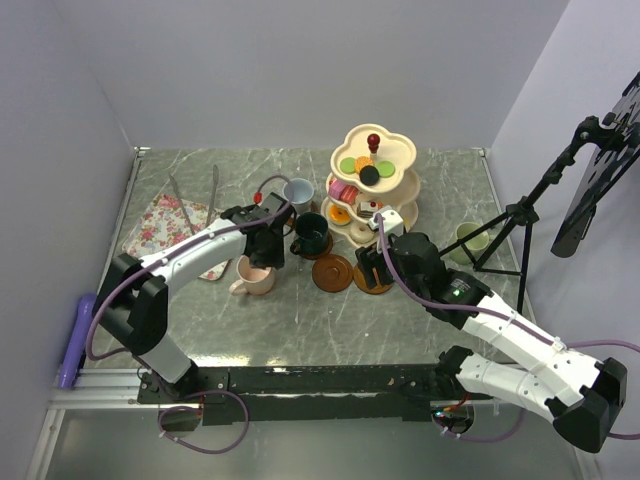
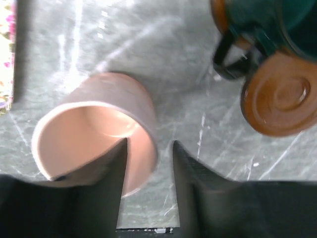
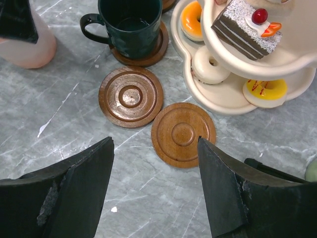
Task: Serve the afternoon tea
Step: Pick up the cup at the center of the board.
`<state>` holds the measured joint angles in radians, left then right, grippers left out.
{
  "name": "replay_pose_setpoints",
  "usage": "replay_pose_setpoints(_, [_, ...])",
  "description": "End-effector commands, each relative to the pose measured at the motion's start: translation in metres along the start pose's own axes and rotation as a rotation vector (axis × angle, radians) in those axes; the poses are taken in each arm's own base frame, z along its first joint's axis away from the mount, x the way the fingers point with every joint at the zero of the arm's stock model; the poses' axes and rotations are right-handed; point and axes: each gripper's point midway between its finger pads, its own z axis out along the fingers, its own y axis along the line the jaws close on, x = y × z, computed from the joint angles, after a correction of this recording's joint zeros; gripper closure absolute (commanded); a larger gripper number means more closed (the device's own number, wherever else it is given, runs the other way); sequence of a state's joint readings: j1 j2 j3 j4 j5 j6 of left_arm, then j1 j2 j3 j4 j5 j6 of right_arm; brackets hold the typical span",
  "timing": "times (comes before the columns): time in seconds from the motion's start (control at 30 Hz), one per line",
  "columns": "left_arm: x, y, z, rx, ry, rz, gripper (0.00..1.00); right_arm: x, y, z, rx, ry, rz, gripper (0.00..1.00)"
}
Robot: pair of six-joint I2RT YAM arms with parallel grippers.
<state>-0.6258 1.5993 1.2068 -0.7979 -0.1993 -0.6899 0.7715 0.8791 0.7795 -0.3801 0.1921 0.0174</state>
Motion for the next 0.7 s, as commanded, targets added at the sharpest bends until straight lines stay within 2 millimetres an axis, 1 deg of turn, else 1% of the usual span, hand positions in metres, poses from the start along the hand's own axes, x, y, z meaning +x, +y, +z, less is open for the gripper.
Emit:
replay_pose_setpoints(0.0, [0.009, -0.017, -0.005, 0.025, -0.006, 0.134, 0.67, -0.016, -0.003, -0.001, 0.008, -0.054, 0.013, 0.25])
replay_pose_setpoints(0.03, [0.012, -0.02, -0.006, 0.013, -0.008, 0.17, 0.75, -0.017, -0.003, -0.002, 0.011, -0.058, 0.014, 0.25])
replay_pose_setpoints(0.07, [0.015, -0.022, -0.008, -0.002, -0.012, 0.198, 0.86, -0.019, -0.004, -0.003, 0.015, -0.062, 0.015, 0.25])
replay_pose_setpoints(0.1, [0.017, -0.022, -0.012, -0.022, -0.021, 0.222, 0.95, -0.02, -0.006, -0.004, 0.023, -0.067, 0.013, 0.25])
replay_pose_setpoints(0.13, [0.019, -0.023, -0.016, -0.034, -0.024, 0.235, 0.99, -0.022, -0.007, -0.005, 0.026, -0.072, 0.014, 0.25])
replay_pose_setpoints(0.2, [0.023, -0.027, -0.029, -0.037, -0.021, 0.231, 0.99, -0.023, -0.01, -0.007, 0.042, -0.072, 0.015, 0.25])
replay_pose_setpoints(0.23, [0.023, -0.031, -0.039, -0.02, -0.027, 0.219, 0.99, -0.025, -0.012, -0.009, 0.05, -0.077, 0.017, 0.25])
replay_pose_setpoints(0.33, [0.026, -0.054, -0.07, 0.064, -0.042, 0.173, 0.99, -0.029, -0.017, -0.013, 0.074, -0.081, 0.017, 0.25])
replay_pose_setpoints(0.4, [0.034, -0.071, -0.085, 0.117, -0.026, 0.143, 0.99, -0.032, -0.019, -0.015, 0.085, -0.084, 0.018, 0.25])
replay_pose_setpoints(0.47, [0.039, -0.087, -0.093, 0.155, -0.01, 0.135, 0.99, -0.034, -0.022, -0.018, 0.098, -0.089, 0.02, 0.25])
replay_pose_setpoints(0.53, [0.038, -0.105, -0.097, 0.182, -0.003, 0.137, 0.99, -0.039, -0.025, -0.021, 0.111, -0.101, 0.025, 0.25])
replay_pose_setpoints(0.63, [0.029, -0.132, -0.102, 0.206, -0.011, 0.148, 0.99, -0.045, -0.031, -0.025, 0.138, -0.111, 0.031, 0.25])
replay_pose_setpoints(0.67, [0.026, -0.14, -0.1, 0.205, -0.013, 0.152, 0.99, -0.047, -0.032, -0.026, 0.144, -0.113, 0.035, 0.25])
